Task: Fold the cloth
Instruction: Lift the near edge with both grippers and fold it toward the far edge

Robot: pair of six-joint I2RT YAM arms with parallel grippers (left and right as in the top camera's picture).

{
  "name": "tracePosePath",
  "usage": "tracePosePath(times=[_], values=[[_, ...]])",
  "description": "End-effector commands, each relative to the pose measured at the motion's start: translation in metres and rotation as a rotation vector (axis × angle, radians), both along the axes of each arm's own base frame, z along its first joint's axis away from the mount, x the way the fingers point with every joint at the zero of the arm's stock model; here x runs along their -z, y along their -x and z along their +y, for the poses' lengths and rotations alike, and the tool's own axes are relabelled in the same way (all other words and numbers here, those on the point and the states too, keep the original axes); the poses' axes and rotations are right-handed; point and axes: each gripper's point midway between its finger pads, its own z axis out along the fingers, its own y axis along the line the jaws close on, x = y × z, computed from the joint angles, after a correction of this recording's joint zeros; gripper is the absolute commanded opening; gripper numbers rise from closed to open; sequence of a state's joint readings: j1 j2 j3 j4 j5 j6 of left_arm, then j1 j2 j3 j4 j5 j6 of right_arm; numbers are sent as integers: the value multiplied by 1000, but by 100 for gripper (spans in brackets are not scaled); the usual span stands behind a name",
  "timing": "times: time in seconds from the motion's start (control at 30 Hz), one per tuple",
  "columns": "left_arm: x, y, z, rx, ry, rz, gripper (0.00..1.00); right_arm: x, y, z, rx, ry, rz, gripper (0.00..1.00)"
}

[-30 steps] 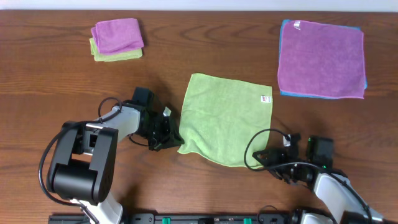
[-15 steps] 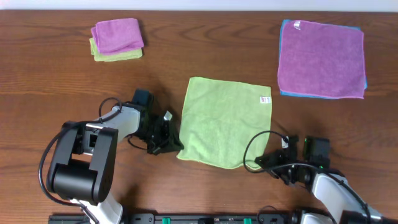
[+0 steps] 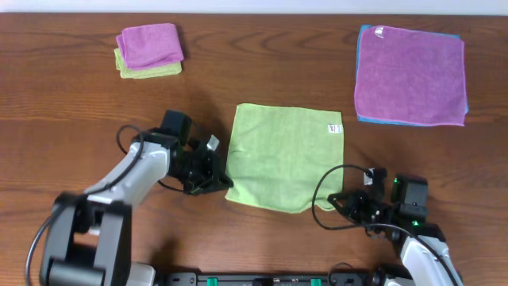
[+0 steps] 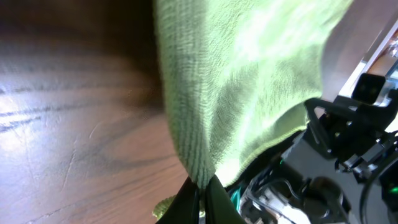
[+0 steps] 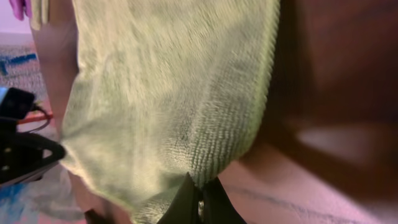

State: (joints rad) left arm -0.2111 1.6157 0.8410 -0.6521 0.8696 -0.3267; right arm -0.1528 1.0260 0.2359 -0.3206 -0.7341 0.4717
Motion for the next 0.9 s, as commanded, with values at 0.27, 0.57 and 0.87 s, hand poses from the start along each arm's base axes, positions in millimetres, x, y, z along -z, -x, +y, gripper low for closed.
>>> tracePosePath(times=[0.27, 0.57, 0.87], values=[[-10, -53, 2, -193, -32, -133, 6, -26, -47, -22, 78, 116, -156, 1], [-10, -104, 1, -335, -19, -241, 6, -34, -89, -35, 119, 158, -217, 1], [4, -146, -7, -424, 47, -281, 6, -33, -142, -46, 97, 211, -226, 1]])
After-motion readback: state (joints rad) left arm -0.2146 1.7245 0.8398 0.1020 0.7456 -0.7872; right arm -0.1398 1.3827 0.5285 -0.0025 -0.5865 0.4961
